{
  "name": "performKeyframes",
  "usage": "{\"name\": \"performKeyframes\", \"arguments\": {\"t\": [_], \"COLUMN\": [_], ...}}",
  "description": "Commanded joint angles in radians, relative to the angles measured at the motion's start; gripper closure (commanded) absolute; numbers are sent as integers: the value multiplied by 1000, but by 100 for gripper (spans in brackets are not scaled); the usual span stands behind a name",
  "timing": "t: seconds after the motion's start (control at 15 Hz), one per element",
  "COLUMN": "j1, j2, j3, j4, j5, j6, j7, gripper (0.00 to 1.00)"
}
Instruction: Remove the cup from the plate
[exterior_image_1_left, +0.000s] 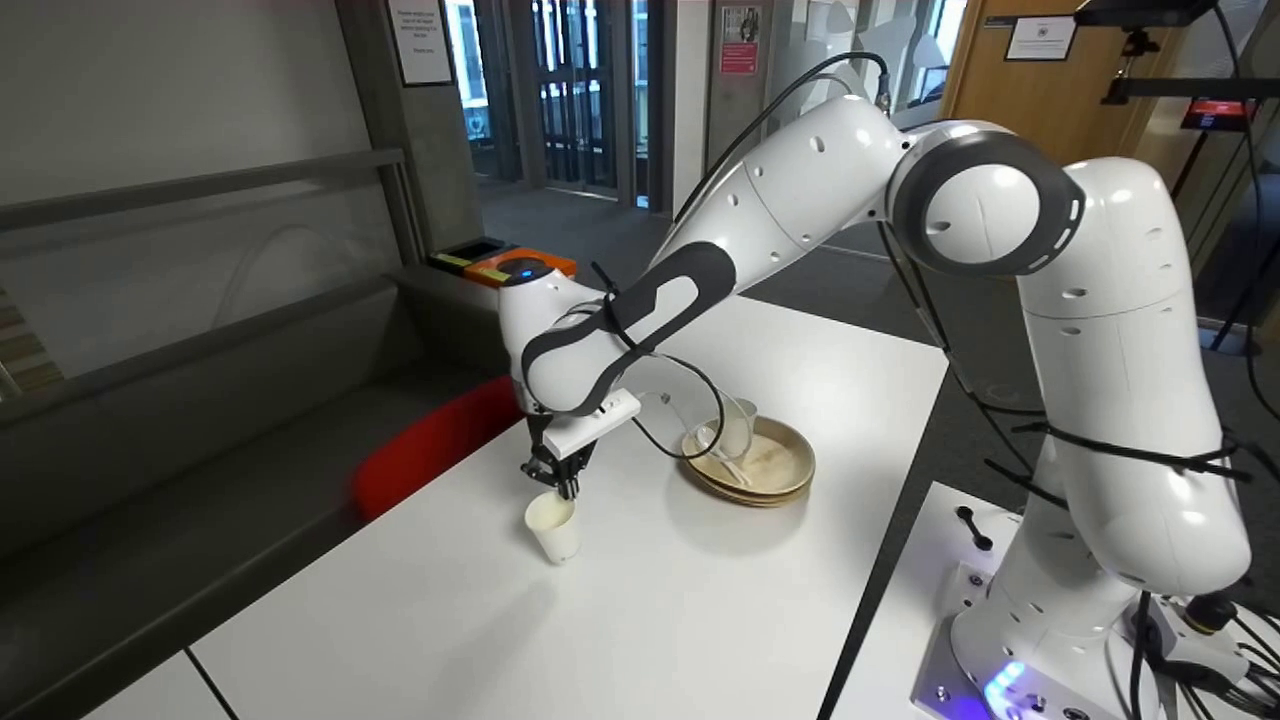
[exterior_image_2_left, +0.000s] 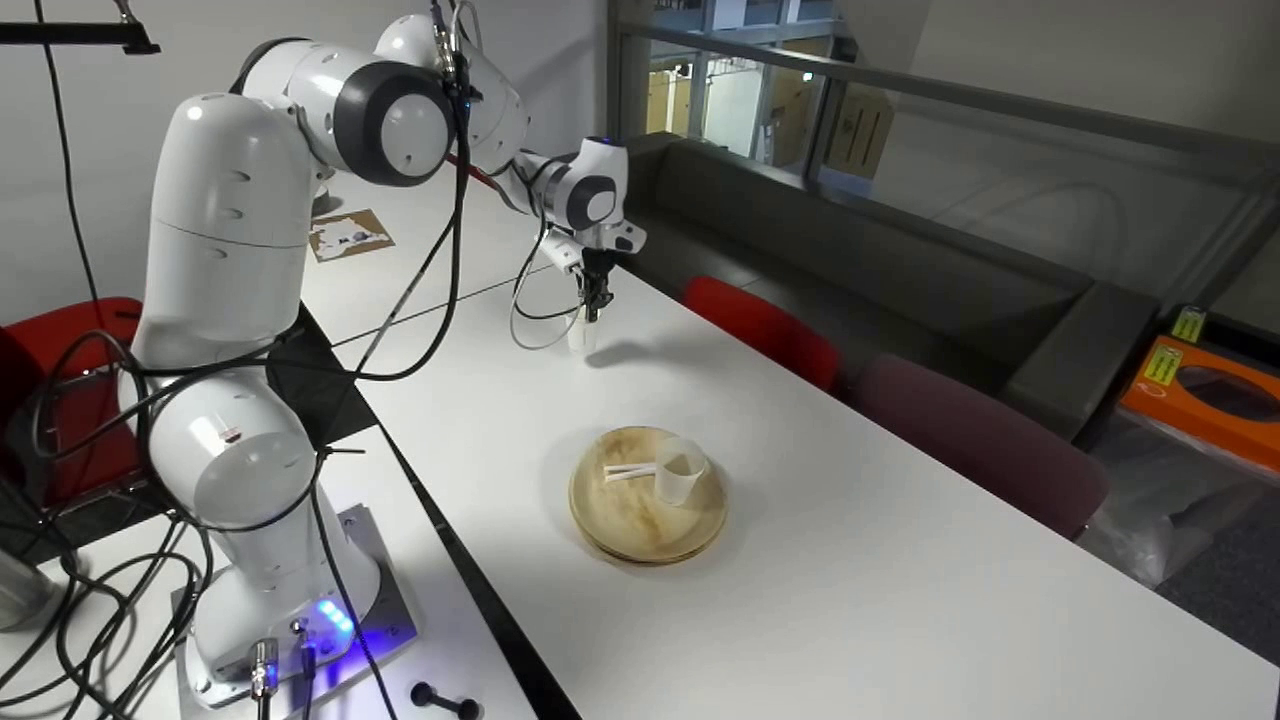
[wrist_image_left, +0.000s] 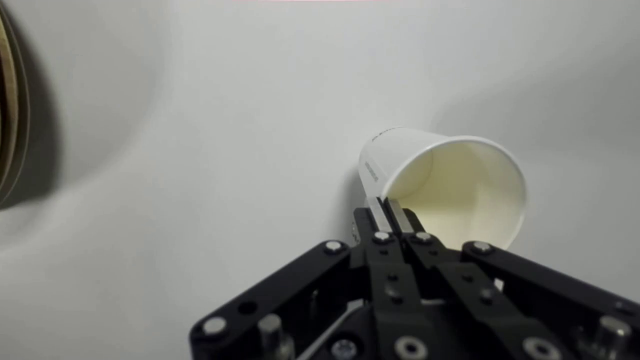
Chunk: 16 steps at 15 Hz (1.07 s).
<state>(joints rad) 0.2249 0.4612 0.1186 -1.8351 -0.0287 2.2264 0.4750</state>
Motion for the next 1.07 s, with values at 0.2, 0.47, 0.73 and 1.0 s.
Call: {"name": "performKeyframes", "arguments": {"t": [0.2, 0.47, 0.73, 1.0], "j1": [46, 50, 44, 30], "j2": [31, 43, 48, 50], "j3": [-24, -26, -12, 21], "j4": [7, -11, -19, -4], "j5": [-42, -37, -12, 50], "j6": [102, 209, 264, 246], "j7": [-55, -75, -111, -145], "gripper": [99, 99, 99, 99]}}
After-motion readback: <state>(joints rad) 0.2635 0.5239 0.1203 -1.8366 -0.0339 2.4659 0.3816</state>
